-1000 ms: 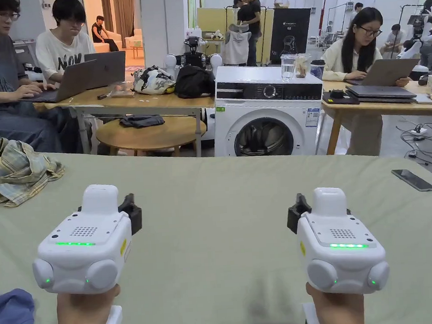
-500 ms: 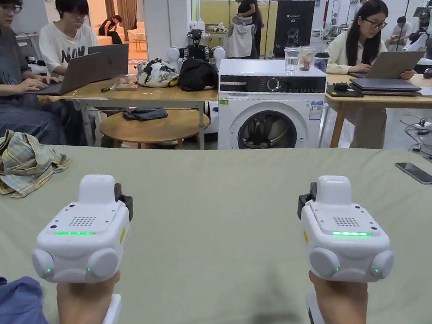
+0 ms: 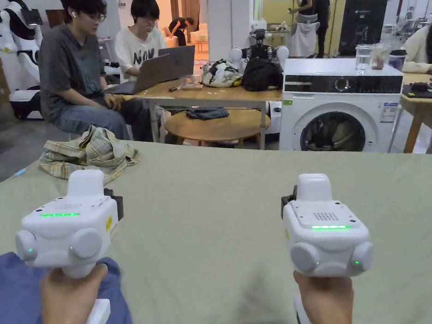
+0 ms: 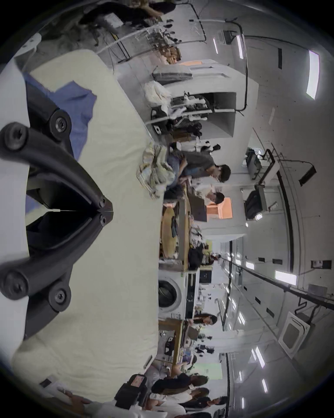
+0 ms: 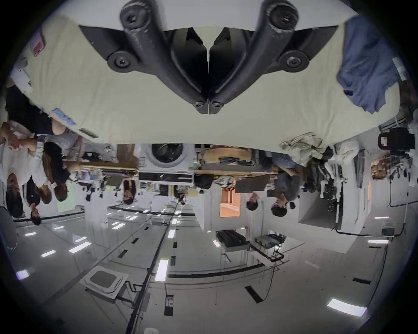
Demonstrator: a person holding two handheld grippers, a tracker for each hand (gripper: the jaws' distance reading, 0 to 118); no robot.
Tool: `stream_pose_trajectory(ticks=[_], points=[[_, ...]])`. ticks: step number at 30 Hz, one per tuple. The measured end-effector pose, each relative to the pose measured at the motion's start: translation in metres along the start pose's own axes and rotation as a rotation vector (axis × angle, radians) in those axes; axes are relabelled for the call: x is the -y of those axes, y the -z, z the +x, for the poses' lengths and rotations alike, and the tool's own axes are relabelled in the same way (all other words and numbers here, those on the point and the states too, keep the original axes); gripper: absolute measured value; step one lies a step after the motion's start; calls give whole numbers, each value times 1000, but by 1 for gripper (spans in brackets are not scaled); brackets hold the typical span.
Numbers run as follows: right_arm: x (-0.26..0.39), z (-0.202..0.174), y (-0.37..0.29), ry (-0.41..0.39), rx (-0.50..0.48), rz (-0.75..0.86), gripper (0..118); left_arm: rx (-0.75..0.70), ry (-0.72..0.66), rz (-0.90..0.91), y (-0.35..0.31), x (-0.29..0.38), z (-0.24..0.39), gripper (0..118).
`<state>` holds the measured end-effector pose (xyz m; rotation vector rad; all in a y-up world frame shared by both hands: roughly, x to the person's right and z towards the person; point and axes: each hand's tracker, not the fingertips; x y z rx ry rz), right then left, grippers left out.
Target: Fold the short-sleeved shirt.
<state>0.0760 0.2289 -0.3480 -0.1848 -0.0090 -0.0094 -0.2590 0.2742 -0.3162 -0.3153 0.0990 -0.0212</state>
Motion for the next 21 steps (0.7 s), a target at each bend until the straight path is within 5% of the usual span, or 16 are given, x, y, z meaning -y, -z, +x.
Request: stream_pose_trajectory(ticks=[10, 12, 13, 14, 15, 21], points=[[17, -82, 8, -43, -153, -83, 0, -62, -19, -411, -6, 35, -102, 2], [21, -91, 9, -50, -172, -92, 0, -41, -55, -503, 0, 48, -116, 15], [23, -94, 9, -55, -181, -96, 0, -23, -86, -551, 2, 55, -122, 33], [25, -97, 9, -63, -188, -101, 0, -10, -100, -601, 6, 62, -125, 70], [27, -99, 10, -69, -193, -107, 0, 16, -122, -649, 12, 70, -127, 86], [39, -100, 13, -87, -203, -140, 0, 69, -170, -761, 48, 118, -128, 88]])
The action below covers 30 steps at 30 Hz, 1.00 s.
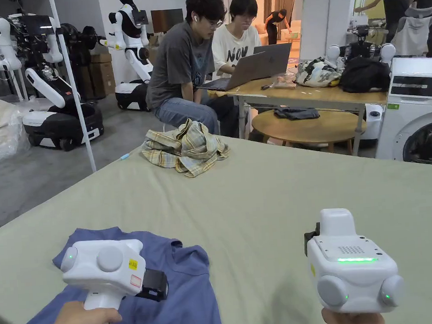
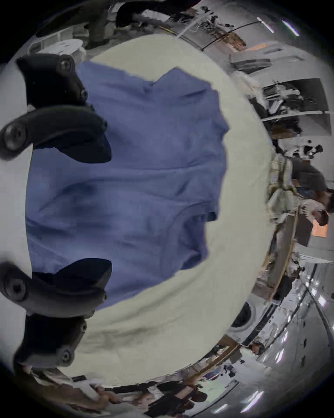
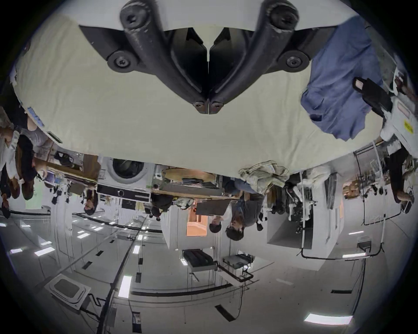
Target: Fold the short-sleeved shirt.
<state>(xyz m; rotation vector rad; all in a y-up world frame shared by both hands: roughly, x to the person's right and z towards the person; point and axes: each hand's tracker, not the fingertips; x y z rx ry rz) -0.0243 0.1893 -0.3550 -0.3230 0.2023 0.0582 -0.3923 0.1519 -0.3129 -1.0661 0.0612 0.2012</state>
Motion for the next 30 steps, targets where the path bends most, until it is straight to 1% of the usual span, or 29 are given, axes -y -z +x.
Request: stream_pose_trajectory(ticks=[1, 3, 4, 5, 6, 7, 9, 10, 11, 13, 14, 15, 18, 20, 22, 24, 27, 28, 30], points=[[2, 1, 1, -2, 0, -7, 0, 0, -19, -42, 14, 1, 0, 88], [5, 3, 2, -6, 3, -17, 0, -10, -3, -109, 37, 4, 2, 88], [6, 4, 3, -7, 4, -19, 0, -38, 24, -141, 39, 17, 12, 88], [7, 6, 4, -10, 6, -24, 0, -84, 98, -79, 37, 23, 21, 86], [8, 7, 4, -10, 9, -28, 0, -114, 108, -26, 31, 27, 28, 80], [8, 9, 4, -7, 11, -28, 0, -143, 101, -38, 29, 28, 35, 73], [9, 11, 4, 2, 16, -27, 0, -119, 120, -18, 17, 35, 43, 41], [9, 12, 3, 6, 18, -28, 0, -114, 125, -9, 14, 37, 46, 17], [9, 13, 3, 9, 16, -29, 0, -118, 137, 5, 11, 38, 48, 0], [10, 14, 3, 7, 19, -32, 0, -168, 144, 50, 9, 36, 38, 0], [10, 15, 3, 5, 19, -32, 0, -94, 94, 51, 7, 37, 33, 0], [10, 16, 2, 5, 19, -33, 0, -85, 57, 49, 6, 38, 29, 0], [11, 22, -2, 9, 25, -32, 0, -54, 47, 102, -4, 31, 19, 0], [9, 28, -5, 15, 34, -27, 0, -33, 44, 213, -16, 21, 16, 0], [5, 36, -8, 27, 42, -21, 0, 15, 32, 252, -32, 8, 16, 0], [2, 44, -12, 35, 54, -8, 0, 30, 54, 321, -52, 3, 29, 0], [-3, 59, -22, 52, 78, 12, 0, 108, 48, 403, -83, -17, 47, 0], [-5, 65, -24, 59, 85, 16, 0, 107, 47, 447, -98, -21, 63, 0], [-8, 77, -30, 65, 109, 27, 0, 146, 93, 487, -118, -36, 87, 0]])
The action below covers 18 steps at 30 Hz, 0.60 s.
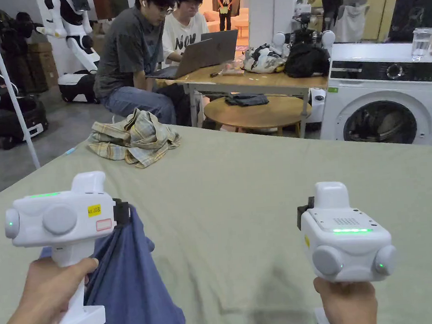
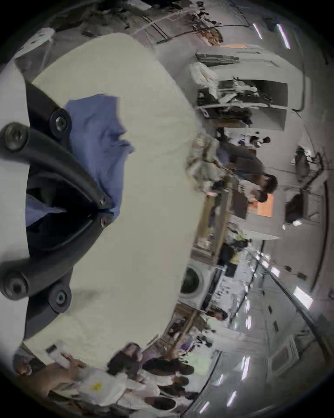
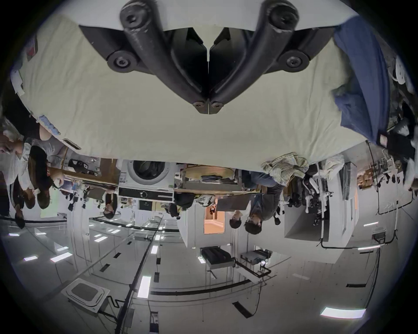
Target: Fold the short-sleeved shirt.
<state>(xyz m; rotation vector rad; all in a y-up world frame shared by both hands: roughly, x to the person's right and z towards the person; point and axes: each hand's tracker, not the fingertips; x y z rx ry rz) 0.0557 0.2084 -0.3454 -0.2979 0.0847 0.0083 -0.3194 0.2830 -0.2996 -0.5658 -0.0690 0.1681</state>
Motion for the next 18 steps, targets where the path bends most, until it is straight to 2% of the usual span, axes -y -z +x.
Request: stream_pose_trajectory(ticks=[5, 10, 18], points=[[-10, 40, -14, 18, 61, 29, 0, 113, 96, 73, -6, -42, 74, 0], [-17, 93, -32, 43, 159, 51, 0, 282, 164, 118, 20, -77, 146, 0], [-16, 183, -69, 93, 329, 76, 0, 539, 292, 41, 67, -62, 300, 0]])
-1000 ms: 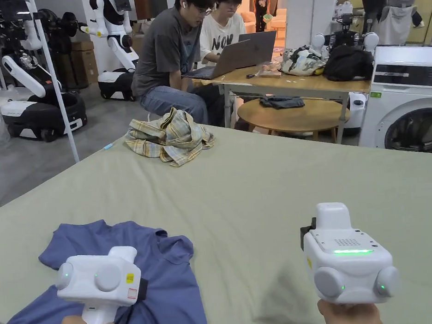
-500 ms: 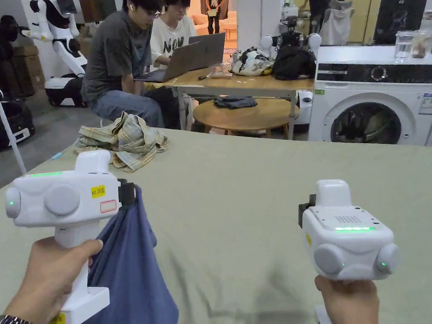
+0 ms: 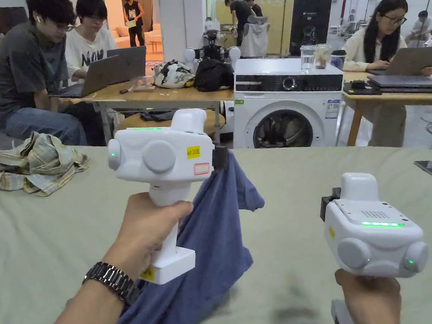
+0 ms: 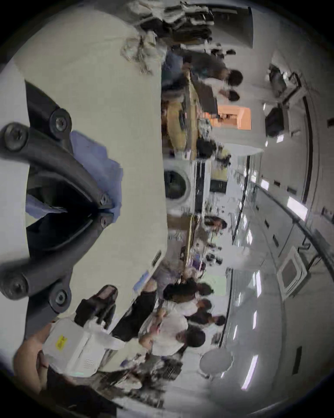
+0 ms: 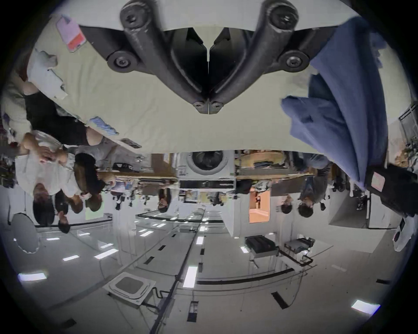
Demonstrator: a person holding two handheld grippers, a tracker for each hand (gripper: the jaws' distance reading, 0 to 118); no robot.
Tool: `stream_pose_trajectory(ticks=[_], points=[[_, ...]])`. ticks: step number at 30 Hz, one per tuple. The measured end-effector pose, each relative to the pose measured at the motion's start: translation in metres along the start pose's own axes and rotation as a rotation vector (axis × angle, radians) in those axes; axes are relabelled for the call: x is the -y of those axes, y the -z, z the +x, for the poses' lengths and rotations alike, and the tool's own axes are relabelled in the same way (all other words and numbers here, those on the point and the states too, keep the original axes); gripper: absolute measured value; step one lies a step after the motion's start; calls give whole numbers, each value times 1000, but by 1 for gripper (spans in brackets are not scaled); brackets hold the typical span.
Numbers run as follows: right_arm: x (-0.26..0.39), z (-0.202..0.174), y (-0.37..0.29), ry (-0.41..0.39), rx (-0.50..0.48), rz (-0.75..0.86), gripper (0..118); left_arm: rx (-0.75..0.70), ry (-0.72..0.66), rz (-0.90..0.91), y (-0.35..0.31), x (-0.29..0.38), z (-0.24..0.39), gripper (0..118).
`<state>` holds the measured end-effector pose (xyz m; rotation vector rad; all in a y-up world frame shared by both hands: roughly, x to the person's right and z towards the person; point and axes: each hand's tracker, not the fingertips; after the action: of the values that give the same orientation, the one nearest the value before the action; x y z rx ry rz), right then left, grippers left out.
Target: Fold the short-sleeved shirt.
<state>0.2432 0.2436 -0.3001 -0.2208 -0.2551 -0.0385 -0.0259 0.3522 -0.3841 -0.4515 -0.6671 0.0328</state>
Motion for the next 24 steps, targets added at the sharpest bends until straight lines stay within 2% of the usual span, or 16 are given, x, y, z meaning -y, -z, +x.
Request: stream_pose_trajectory(ticks=[6, 13, 16, 17, 18, 24], points=[[7, 59, -12, 13, 106, -10, 0, 147, 31, -133, 78, 50, 81, 0], [30, 95, -15, 20, 161, -72, 0, 204, -21, -317, 131, 129, 107, 0], [28, 91, -31, 12, 160, -95, 0, 195, -41, -341, 131, 141, 106, 28], [30, 90, -32, 14, 157, -100, 0, 192, -46, -343, 130, 142, 104, 48], [33, 88, -28, 16, 151, -104, 0, 187, -50, -344, 126, 140, 101, 60], [29, 72, -28, 14, 102, -94, 0, 96, -60, -195, 69, 121, 66, 58]])
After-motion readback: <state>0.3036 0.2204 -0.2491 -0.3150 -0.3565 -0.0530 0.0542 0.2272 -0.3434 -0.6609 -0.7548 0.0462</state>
